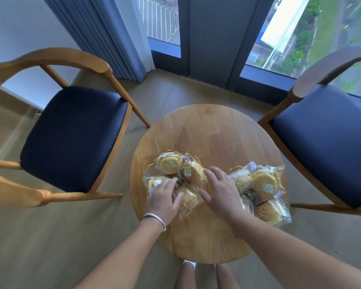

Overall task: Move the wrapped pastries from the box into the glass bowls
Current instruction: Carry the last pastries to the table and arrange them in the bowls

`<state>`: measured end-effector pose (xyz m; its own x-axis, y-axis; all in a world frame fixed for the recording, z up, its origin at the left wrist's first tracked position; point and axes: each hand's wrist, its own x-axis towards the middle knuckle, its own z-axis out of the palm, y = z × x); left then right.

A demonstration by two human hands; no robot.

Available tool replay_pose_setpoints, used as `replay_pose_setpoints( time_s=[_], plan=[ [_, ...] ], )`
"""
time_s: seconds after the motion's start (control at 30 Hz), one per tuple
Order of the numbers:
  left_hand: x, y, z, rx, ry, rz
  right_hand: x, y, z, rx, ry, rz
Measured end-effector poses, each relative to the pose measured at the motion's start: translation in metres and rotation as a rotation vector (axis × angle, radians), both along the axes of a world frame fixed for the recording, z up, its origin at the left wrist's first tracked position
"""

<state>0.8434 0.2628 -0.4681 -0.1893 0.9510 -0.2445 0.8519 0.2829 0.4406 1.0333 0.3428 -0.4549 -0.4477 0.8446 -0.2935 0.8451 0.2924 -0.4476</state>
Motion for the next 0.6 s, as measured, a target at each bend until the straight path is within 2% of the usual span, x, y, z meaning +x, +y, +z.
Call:
replay_pose_setpoints(
  time_s=[0.07,0.13,0.4,0.6],
  plan=[
    [-0.022,0.022,0.002,0.123,0.036,0.063,-0.018,0.015,-0.002,-0.006,0.027,0.003],
    [-0.042,0.051,0.003,0.121,0.047,0.11,-0.03,0.027,-0.007,-0.025,0.016,0.009],
    [-0.077,0.115,-0.015,-0.231,0.064,0.054,-0.046,0.03,-0.025,-0.052,-0.039,0.026],
    [-0.077,0.098,-0.021,-0.083,0.091,0.125,-0.054,0.03,-0.029,-0.073,-0.004,0.024]
  ],
)
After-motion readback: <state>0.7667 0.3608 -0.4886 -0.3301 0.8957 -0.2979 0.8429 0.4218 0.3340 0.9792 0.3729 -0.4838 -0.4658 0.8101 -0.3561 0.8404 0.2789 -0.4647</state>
